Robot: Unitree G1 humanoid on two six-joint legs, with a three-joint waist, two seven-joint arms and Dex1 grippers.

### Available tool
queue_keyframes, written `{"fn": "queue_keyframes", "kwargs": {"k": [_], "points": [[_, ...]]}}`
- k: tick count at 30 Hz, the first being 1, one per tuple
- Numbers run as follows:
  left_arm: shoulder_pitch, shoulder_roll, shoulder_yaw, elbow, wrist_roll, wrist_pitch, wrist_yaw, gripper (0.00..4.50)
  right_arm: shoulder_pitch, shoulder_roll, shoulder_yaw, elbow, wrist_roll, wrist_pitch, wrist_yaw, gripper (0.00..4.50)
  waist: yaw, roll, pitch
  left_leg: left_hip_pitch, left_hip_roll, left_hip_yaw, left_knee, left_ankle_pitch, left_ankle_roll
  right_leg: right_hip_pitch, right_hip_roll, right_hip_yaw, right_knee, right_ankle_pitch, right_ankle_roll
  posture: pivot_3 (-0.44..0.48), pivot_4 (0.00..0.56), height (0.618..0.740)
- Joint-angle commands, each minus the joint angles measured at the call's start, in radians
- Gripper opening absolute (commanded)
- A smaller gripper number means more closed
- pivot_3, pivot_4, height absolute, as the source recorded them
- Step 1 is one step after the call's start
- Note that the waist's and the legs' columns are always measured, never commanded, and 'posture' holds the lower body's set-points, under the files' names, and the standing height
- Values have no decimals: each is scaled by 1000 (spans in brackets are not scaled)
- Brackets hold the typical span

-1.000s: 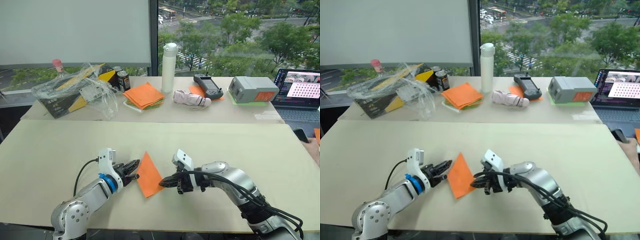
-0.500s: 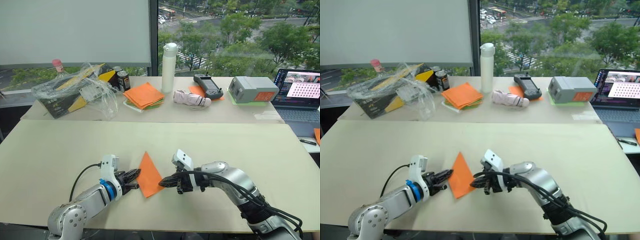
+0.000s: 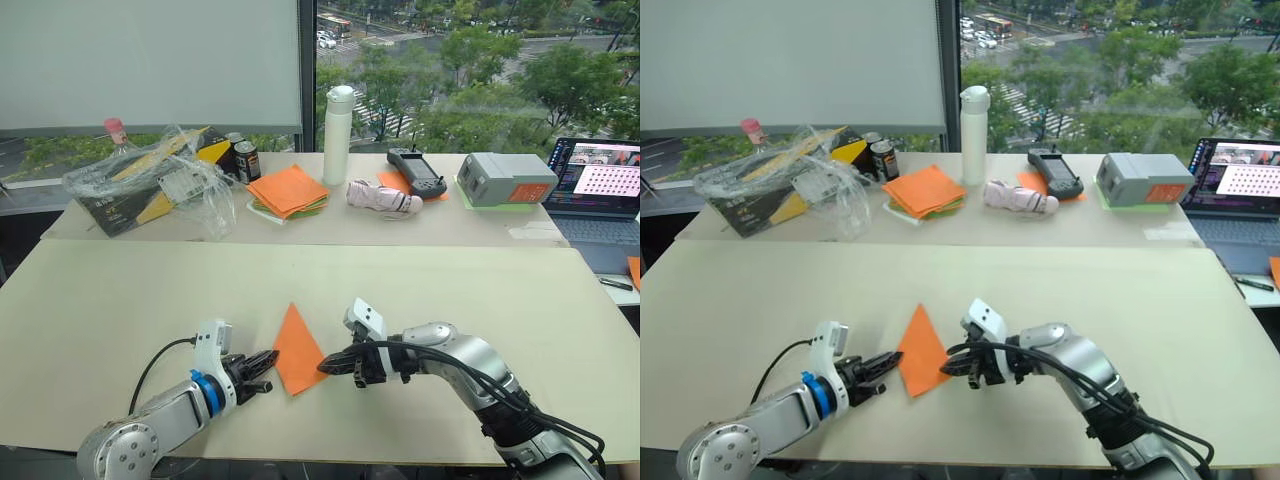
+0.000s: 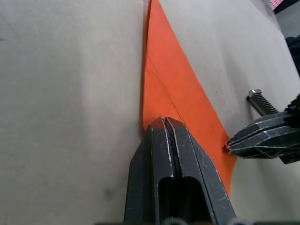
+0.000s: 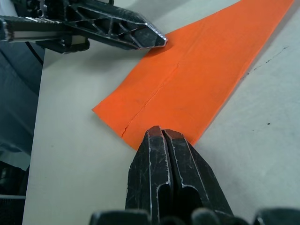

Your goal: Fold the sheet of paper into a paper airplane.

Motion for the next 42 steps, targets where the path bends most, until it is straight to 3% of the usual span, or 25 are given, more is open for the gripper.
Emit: {"fn": "queue_keyframes", "kwargs": {"k": [1, 13, 20, 29, 35, 42], "points": [[-2, 16, 27, -36, -58, 0, 4, 0, 3, -1, 9, 10, 6, 11, 5, 28, 0, 0, 0, 0, 0, 0, 0, 0, 0, 0, 0, 0, 0, 0, 0, 0, 150, 740], [-23, 107, 135, 43, -318, -20, 25, 0, -57, 40, -120, -32, 122, 92, -17, 28, 1, 0, 2, -5, 0, 0, 0, 0, 0, -7, 0, 1, 1, 0, 0, 0, 150, 740], [-34, 157, 125, 95, -365, -19, 20, 0, -99, 60, -211, -84, 213, 148, -49, 28, 2, 0, 2, -13, 0, 0, 0, 0, 0, -14, -1, 1, 2, 0, 0, 0, 150, 740], [-75, 192, 106, 147, -393, -18, 16, 0, -74, -19, -175, -128, 162, 56, -50, 28, 3, 1, 2, -15, -1, 0, 0, 0, -1, -16, -1, 1, 3, 0, 0, 0, 150, 740], [-83, 203, 87, 160, -389, -16, 11, 0, 46, -118, -57, -164, 0, -180, -22, 1871, 2, 0, 2, -15, -1, 0, 0, 0, -1, -16, -1, 0, 3, 0, 0, 0, 150, 740], [-110, 222, 77, 184, -405, -11, 2, 0, 100, -141, -40, -151, -80, -368, 18, 1871, 1, 0, 2, -14, -1, 1, 2, 1, -1, -15, -1, 1, 4, 0, 0, 0, 150, 740]]}}
